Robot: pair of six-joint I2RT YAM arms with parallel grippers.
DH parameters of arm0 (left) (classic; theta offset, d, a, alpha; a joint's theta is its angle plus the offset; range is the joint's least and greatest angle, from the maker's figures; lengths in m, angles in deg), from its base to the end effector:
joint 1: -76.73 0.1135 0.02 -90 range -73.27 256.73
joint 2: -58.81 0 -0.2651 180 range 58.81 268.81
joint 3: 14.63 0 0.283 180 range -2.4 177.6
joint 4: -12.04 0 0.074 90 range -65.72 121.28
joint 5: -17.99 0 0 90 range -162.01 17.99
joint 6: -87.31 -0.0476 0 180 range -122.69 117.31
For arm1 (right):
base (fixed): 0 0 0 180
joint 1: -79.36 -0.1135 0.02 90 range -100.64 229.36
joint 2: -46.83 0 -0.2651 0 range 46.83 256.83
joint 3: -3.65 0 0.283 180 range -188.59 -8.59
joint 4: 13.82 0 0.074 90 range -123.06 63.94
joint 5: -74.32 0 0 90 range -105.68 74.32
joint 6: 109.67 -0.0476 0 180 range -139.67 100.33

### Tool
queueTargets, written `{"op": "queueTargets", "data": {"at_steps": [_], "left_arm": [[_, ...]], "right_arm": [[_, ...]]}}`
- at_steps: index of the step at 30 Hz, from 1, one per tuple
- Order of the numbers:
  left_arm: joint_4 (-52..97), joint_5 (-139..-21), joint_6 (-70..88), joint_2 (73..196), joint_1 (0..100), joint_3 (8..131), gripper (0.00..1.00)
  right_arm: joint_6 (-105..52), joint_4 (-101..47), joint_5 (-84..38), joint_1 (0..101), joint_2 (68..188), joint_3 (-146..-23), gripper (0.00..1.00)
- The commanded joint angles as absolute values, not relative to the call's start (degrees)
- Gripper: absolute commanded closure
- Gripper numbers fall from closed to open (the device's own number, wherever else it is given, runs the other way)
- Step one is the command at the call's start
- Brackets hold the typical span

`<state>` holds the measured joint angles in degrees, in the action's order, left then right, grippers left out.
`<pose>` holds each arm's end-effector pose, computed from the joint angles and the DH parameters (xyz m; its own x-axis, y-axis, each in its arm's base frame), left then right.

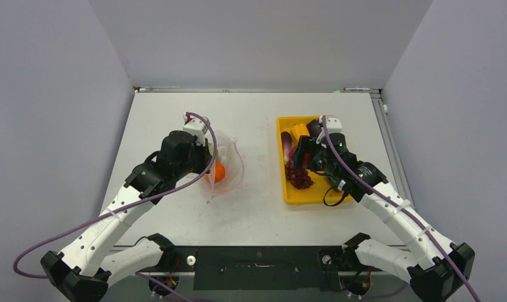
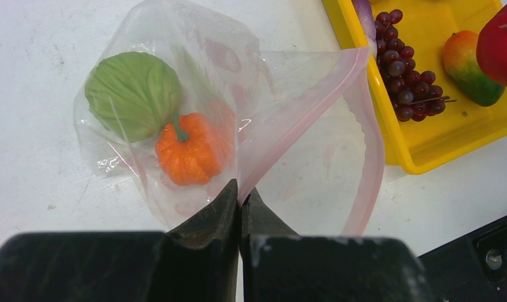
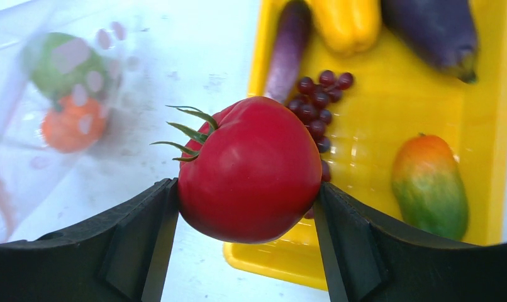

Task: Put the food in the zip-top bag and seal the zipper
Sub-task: Place the fake vegetable in the zipper food storage bag.

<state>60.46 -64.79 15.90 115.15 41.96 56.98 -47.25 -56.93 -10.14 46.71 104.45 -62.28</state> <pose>0.2068 -0.1363 0.3424 -0.5786 0.0167 -0.8155 0.3111 0.9287 -0.2018 0.2195 0.1352 0.3090 -0.6436 0.1349 -0.7533 -0.1943 0.9233 0.3313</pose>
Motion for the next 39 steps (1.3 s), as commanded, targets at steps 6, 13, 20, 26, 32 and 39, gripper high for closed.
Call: {"op": "queueTargets", "data": {"at_steps": [6,13,20,26,32,39], "left_arm": [[58.0,-65.2,15.2,115.1,42.2,57.6,1.00],[58.1,-65.2,15.2,115.1,42.2,57.6,1.00],[58.0,-65.3,15.2,115.1,42.2,57.6,1.00],[58.1,-65.7,15.2,115.1,42.2,57.7,1.00],[58.1,-65.7,15.1,114.9,42.2,57.7,1.00],[58.1,-65.7,15.2,114.8,42.2,57.7,1.00]], "right_arm": [[-44.5,-45.6,-22.8,41.0,104.6,-67.1,0.70],[-43.2,-40.9,-24.4,32.0,108.2,-71.1,0.69],[-41.7,-37.9,-23.2,25.1,112.7,-73.6,0.68],[-40.4,-37.6,-20.9,20.8,117.4,-76.2,0.66],[-40.1,-37.1,-18.7,19.1,122.2,-77.7,0.66],[-40.5,-38.3,-13.9,18.5,127.8,-80.5,0.59]]}}
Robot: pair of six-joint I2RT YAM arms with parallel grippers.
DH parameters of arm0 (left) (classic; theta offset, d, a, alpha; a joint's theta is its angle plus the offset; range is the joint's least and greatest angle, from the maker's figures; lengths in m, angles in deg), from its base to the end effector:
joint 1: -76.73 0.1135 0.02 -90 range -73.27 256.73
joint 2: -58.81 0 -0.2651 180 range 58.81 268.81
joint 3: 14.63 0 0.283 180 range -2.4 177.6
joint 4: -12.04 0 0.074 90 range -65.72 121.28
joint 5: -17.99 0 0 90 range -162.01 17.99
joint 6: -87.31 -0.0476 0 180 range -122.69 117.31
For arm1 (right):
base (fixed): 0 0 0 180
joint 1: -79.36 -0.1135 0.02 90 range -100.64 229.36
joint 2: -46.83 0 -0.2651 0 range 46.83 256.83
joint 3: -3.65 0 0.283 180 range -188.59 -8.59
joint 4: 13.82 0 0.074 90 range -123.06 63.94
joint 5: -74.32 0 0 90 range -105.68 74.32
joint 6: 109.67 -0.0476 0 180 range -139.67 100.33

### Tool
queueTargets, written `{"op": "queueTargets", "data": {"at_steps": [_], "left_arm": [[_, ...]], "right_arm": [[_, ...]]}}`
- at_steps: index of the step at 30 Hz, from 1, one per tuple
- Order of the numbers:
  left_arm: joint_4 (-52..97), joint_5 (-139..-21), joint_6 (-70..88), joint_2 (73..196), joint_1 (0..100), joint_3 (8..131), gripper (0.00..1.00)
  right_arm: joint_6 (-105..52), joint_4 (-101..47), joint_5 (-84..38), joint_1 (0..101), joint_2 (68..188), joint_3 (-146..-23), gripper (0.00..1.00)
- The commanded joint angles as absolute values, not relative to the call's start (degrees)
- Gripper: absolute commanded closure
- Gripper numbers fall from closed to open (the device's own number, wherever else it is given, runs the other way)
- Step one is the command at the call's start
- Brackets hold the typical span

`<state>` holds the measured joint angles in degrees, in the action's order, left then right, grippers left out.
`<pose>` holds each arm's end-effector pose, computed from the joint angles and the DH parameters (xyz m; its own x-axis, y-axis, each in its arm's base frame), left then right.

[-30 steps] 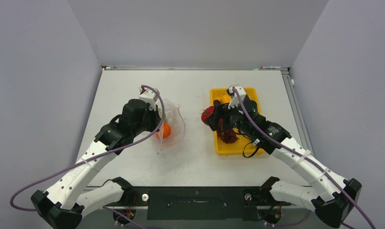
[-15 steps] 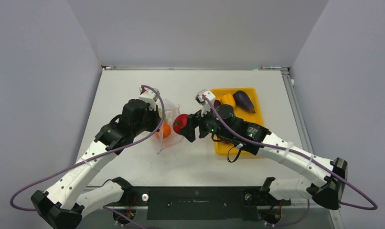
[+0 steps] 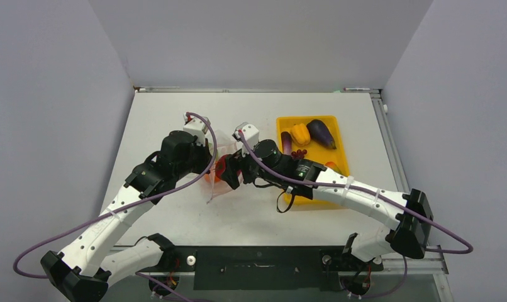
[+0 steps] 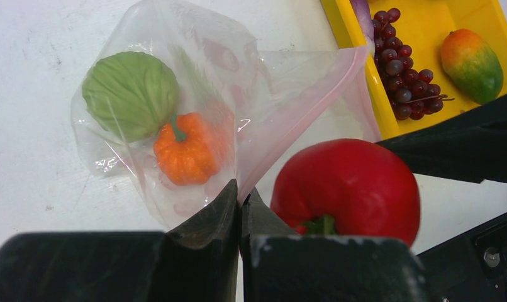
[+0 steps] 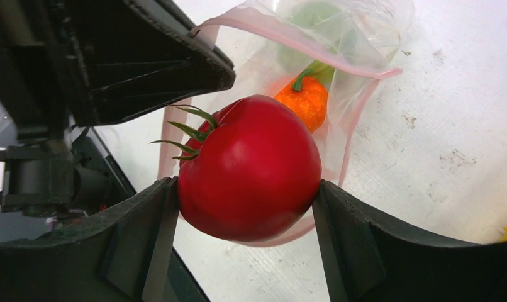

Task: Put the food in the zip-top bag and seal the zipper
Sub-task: Place the fake vegetable in the zipper food storage bag.

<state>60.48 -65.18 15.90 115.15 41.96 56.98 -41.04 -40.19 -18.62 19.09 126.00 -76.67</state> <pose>0.2066 -0.1365 0.3423 -0.5804 0.0176 -0.8141 0.3159 0.9263 -0.2052 0.1779 0.3165 0.3278 -0.5212 -0.1788 -0.8345 -0.7520 0.5585 0.3500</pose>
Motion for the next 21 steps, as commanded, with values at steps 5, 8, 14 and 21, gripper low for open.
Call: {"op": "queueTargets", "data": {"at_steps": [5,8,14,21], "left_arm": [[58.1,-65.8,15.2,114.8,42.2,57.7,1.00],[58.0,-65.7,15.2,114.8,42.2,57.7,1.00],[58.0,-65.8,15.2,114.9,42.2,57.7,1.00],[58.1,-65.7,15.2,115.1,42.2,57.7,1.00]], "right_arm": [[-40.9,-39.1,-11.4,18.4,130.9,-82.4,0.49],[-41.2,-39.9,-9.7,18.4,132.2,-83.2,0.39],[-41.3,-39.7,-9.0,18.4,132.4,-83.3,0.21],[-41.2,-38.3,-8.3,18.4,129.4,-81.2,0.08]]}}
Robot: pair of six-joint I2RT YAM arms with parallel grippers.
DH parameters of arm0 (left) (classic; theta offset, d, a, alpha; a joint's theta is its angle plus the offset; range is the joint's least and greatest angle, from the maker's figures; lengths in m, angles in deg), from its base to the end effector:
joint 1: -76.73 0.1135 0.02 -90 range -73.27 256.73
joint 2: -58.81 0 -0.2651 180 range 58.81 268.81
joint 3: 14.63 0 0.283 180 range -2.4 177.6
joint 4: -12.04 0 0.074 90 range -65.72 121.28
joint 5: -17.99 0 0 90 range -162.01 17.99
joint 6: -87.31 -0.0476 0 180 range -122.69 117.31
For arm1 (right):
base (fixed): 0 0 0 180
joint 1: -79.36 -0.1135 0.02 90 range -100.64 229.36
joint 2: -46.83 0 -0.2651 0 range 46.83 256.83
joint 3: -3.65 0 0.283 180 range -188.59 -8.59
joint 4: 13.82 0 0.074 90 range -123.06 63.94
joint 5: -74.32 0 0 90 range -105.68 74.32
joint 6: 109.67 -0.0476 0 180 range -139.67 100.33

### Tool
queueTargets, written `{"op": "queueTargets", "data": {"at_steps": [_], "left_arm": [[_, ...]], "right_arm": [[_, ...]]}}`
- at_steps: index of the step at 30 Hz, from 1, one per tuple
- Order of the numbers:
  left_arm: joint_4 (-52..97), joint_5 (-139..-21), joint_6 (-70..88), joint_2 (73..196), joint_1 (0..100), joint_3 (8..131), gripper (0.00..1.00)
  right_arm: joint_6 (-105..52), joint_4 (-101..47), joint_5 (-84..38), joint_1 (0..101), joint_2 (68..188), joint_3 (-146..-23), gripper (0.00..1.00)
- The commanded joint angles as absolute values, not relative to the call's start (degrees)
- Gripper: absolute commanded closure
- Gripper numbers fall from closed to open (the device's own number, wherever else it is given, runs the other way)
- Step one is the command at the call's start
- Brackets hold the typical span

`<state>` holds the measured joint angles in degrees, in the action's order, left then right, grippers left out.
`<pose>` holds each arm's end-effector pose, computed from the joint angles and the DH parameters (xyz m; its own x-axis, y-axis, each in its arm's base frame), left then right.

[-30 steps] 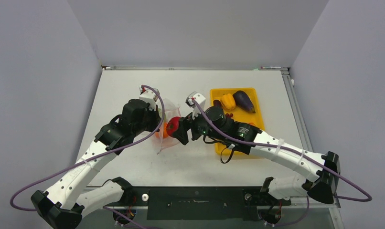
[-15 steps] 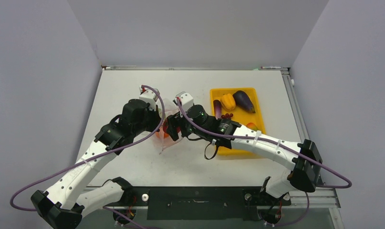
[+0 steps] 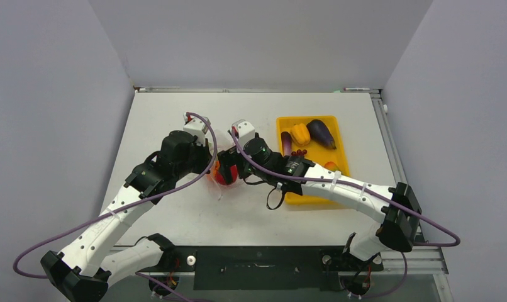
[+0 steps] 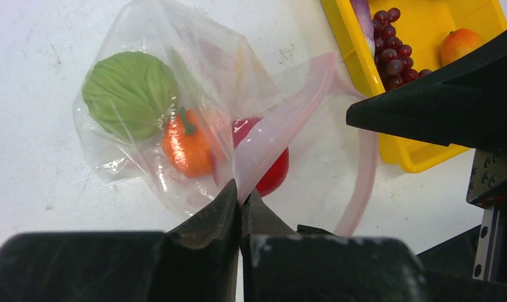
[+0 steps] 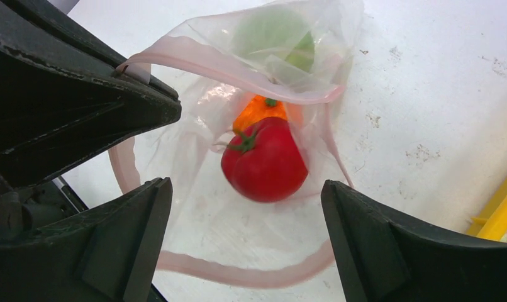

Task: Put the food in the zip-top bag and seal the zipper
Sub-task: Place the fake vegetable in the zipper food storage bag, then pick up the fake fruit from the bin.

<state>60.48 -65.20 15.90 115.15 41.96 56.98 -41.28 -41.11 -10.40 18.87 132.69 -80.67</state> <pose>0.2066 -0.1366 0.3423 -0.5805 0.0177 -0.8141 0.3162 0.9262 -0.2054 0.1960 0.3373 0.3118 -0.5254 -0.1837 -0.8308 -0.6813 0.6758 0.2814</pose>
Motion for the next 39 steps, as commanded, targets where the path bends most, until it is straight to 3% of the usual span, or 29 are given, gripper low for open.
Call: {"op": "queueTargets", "data": {"at_steps": [1,12,24,39], "left_arm": [[58.0,-65.6,15.2,115.2,42.2,57.6,1.00],[58.1,-65.5,15.2,115.5,42.2,57.7,1.00],[58.1,-65.6,15.2,115.7,42.3,57.7,1.00],[58.1,-65.8,15.1,115.8,42.3,57.7,1.00]], "right_arm": [[-41.3,-38.0,-8.3,18.4,128.8,-80.7,0.06],[-41.8,-37.8,-4.8,18.4,120.5,-76.4,0.05],[-40.6,-47.5,10.1,19.7,112.2,-73.7,0.06],[-42.1,-56.4,14.6,35.0,108.6,-64.8,0.08]]}}
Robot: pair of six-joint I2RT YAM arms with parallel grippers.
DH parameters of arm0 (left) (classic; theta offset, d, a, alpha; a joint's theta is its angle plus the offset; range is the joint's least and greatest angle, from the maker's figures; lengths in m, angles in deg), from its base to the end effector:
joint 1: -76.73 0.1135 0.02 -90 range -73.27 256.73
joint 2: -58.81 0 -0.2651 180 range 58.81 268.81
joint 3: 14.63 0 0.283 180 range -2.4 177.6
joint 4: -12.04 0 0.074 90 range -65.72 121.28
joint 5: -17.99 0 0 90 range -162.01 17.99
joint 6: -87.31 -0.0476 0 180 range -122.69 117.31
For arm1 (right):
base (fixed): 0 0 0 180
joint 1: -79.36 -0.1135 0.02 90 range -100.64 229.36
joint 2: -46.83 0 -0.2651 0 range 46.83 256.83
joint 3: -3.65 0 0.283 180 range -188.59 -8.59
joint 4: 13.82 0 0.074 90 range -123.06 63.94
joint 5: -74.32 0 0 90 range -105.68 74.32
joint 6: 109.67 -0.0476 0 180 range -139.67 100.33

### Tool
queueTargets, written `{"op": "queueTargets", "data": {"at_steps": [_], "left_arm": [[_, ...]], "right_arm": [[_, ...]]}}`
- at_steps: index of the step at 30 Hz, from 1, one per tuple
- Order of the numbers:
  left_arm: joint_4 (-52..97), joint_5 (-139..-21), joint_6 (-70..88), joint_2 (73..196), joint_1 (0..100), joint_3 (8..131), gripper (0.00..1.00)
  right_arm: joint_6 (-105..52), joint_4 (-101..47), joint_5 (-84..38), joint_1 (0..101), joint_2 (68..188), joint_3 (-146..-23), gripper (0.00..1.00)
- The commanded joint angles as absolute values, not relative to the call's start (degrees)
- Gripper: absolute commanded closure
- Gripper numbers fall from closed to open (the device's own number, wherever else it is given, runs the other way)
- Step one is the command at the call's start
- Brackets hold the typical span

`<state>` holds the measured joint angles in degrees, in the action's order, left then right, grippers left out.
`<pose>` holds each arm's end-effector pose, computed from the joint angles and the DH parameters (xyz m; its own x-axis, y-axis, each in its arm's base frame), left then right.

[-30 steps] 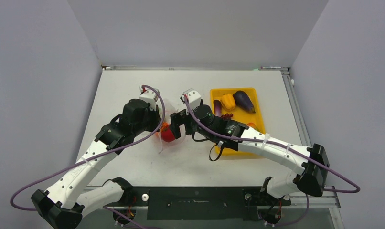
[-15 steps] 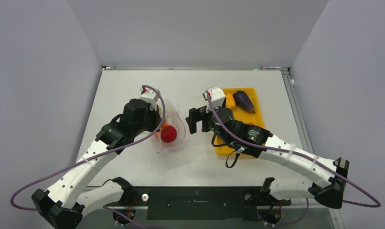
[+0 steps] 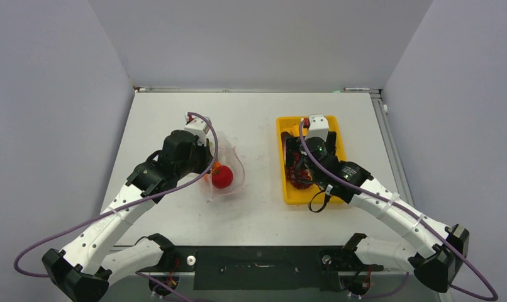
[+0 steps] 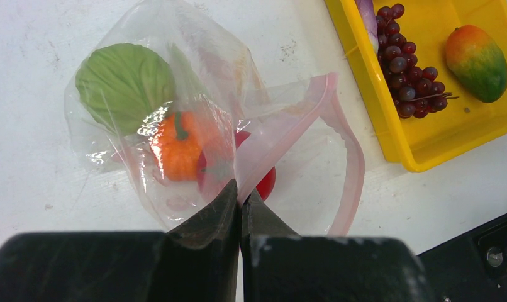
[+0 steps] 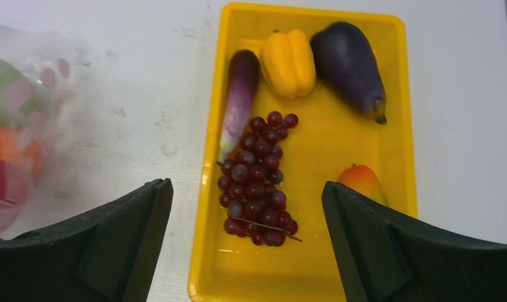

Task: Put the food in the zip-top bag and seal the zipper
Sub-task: Pick up the fake fruit from the bin.

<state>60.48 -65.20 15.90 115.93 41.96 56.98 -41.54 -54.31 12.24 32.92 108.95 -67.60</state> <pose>0.2091 -0.1383 0.3392 -0.5896 0.0240 -0.8074 0.3139 0.9278 -0.2017 0.2053 0.1836 0.3323 -0.4687 -0.0152 -0.8832 -0.2049 0.9744 0.0919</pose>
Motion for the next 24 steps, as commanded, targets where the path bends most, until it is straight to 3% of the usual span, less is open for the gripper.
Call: {"op": "queueTargets", "data": {"at_steps": [1,13,24], "left_arm": [[58.1,-65.8,15.1,115.8,42.3,57.7,1.00],[58.1,-65.8,15.1,115.9,42.2,57.7,1.00],[58.1,-65.9,15.0,115.7,42.3,57.6,1.00]], "right_arm": [[-42.3,-56.6,15.1,36.0,109.0,-64.2,0.08],[-45.8,-59.0,18.5,45.8,116.0,-60.0,0.06],[-52.1,-62.2,26.3,47.5,124.7,-60.6,0.04]]}}
